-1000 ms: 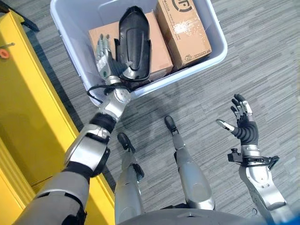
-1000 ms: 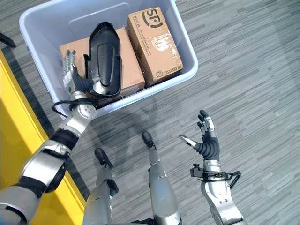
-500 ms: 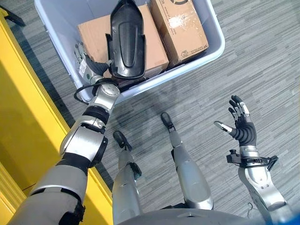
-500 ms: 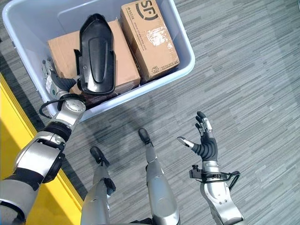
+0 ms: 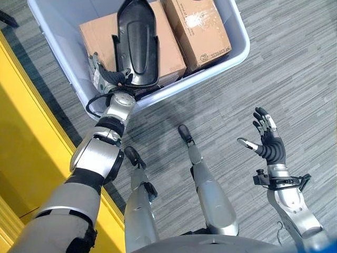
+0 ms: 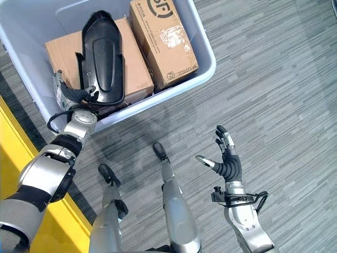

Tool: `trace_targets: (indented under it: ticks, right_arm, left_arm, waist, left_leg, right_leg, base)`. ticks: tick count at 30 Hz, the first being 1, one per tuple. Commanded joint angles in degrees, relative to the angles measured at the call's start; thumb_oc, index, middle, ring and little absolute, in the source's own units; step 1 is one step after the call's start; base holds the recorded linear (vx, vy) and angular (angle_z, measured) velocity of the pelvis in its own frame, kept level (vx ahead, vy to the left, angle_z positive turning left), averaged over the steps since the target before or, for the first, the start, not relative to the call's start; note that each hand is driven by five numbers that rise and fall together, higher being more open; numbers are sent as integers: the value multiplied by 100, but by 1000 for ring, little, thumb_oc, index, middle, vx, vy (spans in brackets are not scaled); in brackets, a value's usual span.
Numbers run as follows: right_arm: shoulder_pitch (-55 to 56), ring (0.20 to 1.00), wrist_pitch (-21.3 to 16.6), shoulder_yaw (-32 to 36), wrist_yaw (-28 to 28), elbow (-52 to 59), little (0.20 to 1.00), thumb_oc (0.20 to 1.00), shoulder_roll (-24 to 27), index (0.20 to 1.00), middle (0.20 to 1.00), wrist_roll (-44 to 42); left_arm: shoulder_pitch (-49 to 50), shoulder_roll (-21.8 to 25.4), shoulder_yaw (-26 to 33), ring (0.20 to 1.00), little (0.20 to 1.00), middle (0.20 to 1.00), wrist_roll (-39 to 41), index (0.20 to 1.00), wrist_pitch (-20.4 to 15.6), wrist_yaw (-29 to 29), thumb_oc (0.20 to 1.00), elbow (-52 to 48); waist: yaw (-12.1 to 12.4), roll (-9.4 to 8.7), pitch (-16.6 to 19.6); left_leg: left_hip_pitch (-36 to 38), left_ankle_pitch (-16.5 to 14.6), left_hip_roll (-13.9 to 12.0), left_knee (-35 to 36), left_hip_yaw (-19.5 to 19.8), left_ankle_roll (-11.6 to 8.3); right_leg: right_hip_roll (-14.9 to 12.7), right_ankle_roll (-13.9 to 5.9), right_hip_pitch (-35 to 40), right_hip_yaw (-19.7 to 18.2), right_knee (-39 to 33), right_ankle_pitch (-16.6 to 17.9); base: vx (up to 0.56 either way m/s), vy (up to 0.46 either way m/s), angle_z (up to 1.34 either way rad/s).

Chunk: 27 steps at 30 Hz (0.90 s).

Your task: Move parts from the plastic box to the shelf.

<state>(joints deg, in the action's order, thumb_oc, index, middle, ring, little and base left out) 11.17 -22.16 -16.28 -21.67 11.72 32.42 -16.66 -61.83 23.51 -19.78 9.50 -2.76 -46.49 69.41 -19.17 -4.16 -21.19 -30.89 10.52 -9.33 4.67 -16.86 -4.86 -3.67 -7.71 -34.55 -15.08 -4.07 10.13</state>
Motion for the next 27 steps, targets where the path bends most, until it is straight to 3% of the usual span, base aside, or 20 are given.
trace_targets:
  ticks: [1,18,19,21,27]
  right_arm:
    - [-266,1000,-237,385,-56,93,1000,1000,202,1000,1000,-69]
    - [-462,1000,-262,297,0,66,1000,1000,211,1000,1000,-128]
    - [-453,1000,-259,300,20,63,1000,1000,195,1000,1000,-140]
    - [-387,1000,-261,330,73,95,1000,1000,170,1000,1000,-159]
    - [-271,1000,-305,394,176,95,1000,1000,184,1000,1000,-169]
  left_arm:
    - [-453,364,171,1000,1000,1000,-9,1000,-117,0,1000,216]
    - [-636,699,202,1000,1000,1000,-48,1000,205,292,1000,735]
    - [-653,724,214,959,959,959,-25,959,210,335,959,755]
    - [-653,788,163,200,200,200,-115,200,244,425,200,774]
    - [-624,759,1,200,200,200,-414,200,259,456,200,714]
  waist:
    - [-13,21,-214]
    - [-166,-152,-387]
    - [-177,-154,-395]
    - [-200,-169,-426]
    - [-181,-144,-418]
  left_leg:
    - [14,-855,-76,-1022,477,-182]
    - [-275,-941,-194,-1090,238,-198]
    - [-301,-948,-197,-1100,241,-197]
    - [-371,-956,-201,-1131,239,-195]
    - [-447,-992,-205,-1210,249,-197]
  right_leg:
    - [19,-81,-179,53,1006,-592]
    - [163,-133,-723,85,1340,-678]
    - [167,-132,-748,79,1337,-673]
    - [176,-134,-812,99,1347,-657]
    - [181,-117,-864,137,1398,-688]
  base:
    - [0,0,0]
    - [7,5,-5]
    - [0,0,0]
    - [0,0,0]
    - [0,0,0]
